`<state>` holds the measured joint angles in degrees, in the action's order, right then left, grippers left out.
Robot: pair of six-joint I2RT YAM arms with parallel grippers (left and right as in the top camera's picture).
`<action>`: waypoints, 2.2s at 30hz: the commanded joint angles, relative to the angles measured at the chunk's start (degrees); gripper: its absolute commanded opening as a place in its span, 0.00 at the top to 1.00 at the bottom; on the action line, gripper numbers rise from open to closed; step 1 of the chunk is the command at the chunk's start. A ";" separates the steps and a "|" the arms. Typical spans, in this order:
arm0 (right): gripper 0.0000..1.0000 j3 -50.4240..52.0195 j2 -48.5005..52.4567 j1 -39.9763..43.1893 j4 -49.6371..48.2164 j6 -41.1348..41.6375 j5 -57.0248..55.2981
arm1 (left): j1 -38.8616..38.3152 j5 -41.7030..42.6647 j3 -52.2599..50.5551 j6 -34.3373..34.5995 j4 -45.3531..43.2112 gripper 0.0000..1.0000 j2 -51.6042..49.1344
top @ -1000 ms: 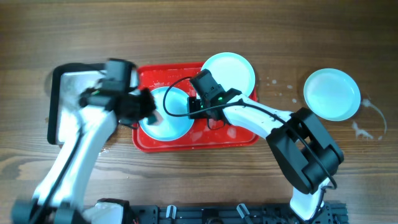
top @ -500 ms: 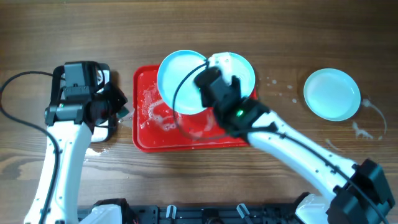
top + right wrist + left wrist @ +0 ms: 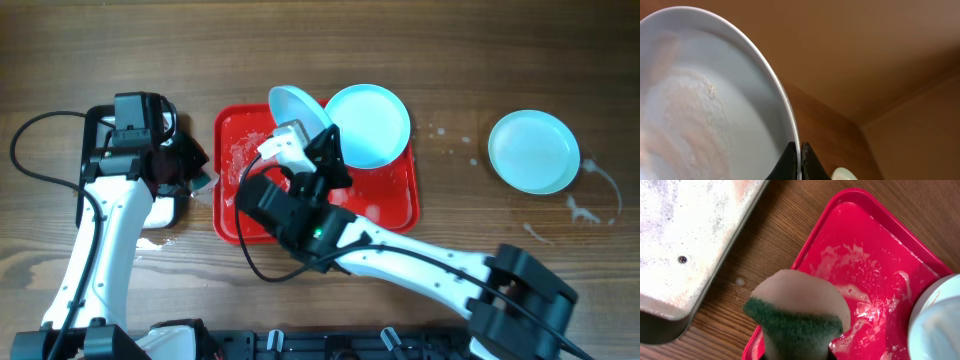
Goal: Clean dirty plates on tray and stack at the side
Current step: 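Lift and tilt the scrubbed plate upward with the right gripper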
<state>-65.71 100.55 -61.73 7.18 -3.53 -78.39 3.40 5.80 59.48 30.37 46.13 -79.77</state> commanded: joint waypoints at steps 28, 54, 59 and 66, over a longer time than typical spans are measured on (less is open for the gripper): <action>0.96 1.88 5.86 -0.17 -0.26 -2.56 3.43 | 0.26 -0.76 0.20 0.59 -1.38 0.96 -0.28; 0.96 12.48 4.87 -1.11 -36.79 -28.68 -2.03 | 0.26 -0.76 0.20 0.59 -1.55 0.96 -0.28; 0.96 12.48 3.30 -0.44 -58.18 -43.36 -2.89 | 0.26 -0.79 0.20 0.59 -1.55 0.96 -0.28; 0.96 12.50 3.32 -0.44 -58.73 -42.77 -4.24 | 0.26 -0.79 0.20 0.59 -1.81 0.96 -0.28</action>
<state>-52.97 105.27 -62.24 -51.33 -45.28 -81.71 3.40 5.76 59.48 30.37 44.73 -79.79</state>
